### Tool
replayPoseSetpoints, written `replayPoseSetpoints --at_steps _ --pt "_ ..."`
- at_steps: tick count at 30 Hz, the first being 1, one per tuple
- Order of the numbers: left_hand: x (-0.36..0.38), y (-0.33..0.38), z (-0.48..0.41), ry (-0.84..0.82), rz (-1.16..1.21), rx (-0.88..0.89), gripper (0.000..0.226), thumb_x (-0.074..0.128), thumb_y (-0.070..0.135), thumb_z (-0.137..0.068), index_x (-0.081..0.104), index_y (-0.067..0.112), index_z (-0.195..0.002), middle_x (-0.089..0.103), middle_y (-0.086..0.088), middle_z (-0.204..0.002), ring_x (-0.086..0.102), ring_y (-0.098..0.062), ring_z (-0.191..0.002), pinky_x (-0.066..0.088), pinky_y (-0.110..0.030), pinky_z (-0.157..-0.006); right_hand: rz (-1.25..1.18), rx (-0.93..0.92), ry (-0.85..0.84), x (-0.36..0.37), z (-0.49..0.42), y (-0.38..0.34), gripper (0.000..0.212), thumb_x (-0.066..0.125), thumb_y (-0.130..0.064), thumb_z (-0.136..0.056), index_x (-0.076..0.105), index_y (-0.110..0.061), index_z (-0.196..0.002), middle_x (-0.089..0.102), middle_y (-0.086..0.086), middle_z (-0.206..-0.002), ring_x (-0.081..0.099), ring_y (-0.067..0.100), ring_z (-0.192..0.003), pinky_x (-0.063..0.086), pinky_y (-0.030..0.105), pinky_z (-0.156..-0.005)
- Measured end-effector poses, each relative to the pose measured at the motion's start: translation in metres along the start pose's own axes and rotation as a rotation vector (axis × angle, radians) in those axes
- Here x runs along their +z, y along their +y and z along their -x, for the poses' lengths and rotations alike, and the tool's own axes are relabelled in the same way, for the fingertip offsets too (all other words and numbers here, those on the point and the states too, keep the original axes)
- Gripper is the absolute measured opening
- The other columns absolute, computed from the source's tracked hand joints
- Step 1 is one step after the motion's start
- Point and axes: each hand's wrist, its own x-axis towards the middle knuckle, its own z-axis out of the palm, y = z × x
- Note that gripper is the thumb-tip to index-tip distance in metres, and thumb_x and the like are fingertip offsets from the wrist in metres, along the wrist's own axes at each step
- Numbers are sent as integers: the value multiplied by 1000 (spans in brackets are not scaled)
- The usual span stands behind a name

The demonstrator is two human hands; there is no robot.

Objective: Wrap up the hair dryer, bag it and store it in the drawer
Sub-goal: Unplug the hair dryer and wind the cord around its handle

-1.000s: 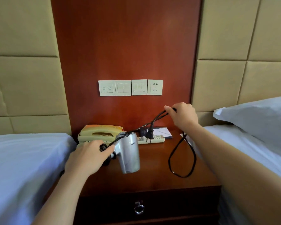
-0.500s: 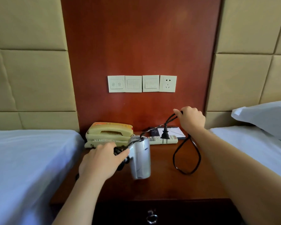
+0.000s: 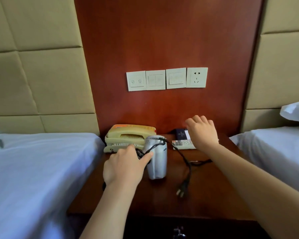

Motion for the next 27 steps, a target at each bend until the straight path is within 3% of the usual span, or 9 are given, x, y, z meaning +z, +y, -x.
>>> replayPoseSetpoints --at_steps 5,9,12,15,19,23,25,27 --pt "-1 8 2 -9 -24 -15 59 37 70 -85 53 20 -113 60 -7 -116 58 -29 -109 43 -33 -77 -723 100 -10 -29 24 -22 22 40 -10 -97 62 -10 -102 62 8 -97 57 27 -93 43 34 -77" --pt "-1 12 7 -13 -22 -27 62 38 71 -84 52 20 -116 63 -8 -116 59 -30 -109 43 -33 -73 -986 215 -207 -68 63 -54 16 45 -25 -96 55 -13 -91 59 -1 -75 66 26 -78 52 40 -79" --pt "-3 14 12 -12 -1 -49 61 37 69 -85 52 19 -117 63 -9 -118 58 -31 -111 44 -34 -75 -1207 393 -476 -87 90 -67 23 49 -35 -94 49 -14 -102 60 6 -97 69 25 -80 54 44 -87" --pt "-3 19 17 -18 5 -41 54 37 62 -90 49 17 -117 61 -10 -120 58 -32 -112 42 -34 -75 -1477 449 -680 -101 105 -70 25 46 -29 -97 47 -10 -114 60 15 -111 68 23 -89 55 27 -79" --pt "0 30 23 -17 7 -37 49 39 57 -92 49 16 -117 62 -10 -120 58 -32 -112 40 -33 -73 -1513 340 -627 -107 118 -76 19 45 -21 -98 59 -10 -93 63 6 -85 65 15 -74 48 20 -73" --pt "6 39 25 -22 2 -10 32 43 36 -95 46 14 -118 62 -11 -119 58 -31 -112 36 -33 -71 -1414 284 -463 -97 127 -81 18 54 -23 -94 56 -10 -82 47 8 -77 45 16 -71 39 25 -68" --pt "10 43 25 -13 16 6 32 43 40 -96 47 15 -116 63 -10 -118 59 -31 -110 36 -34 -70 -1444 296 -368 -91 128 -77 24 51 -19 -95 53 -2 -77 49 10 -71 46 18 -69 40 27 -69" --pt "12 47 24 -4 50 16 45 42 54 -93 48 16 -115 64 -10 -116 59 -31 -109 36 -34 -70 -1576 338 -345 -92 125 -68 26 45 -11 -97 52 0 -75 52 5 -58 49 13 -54 44 19 -58"
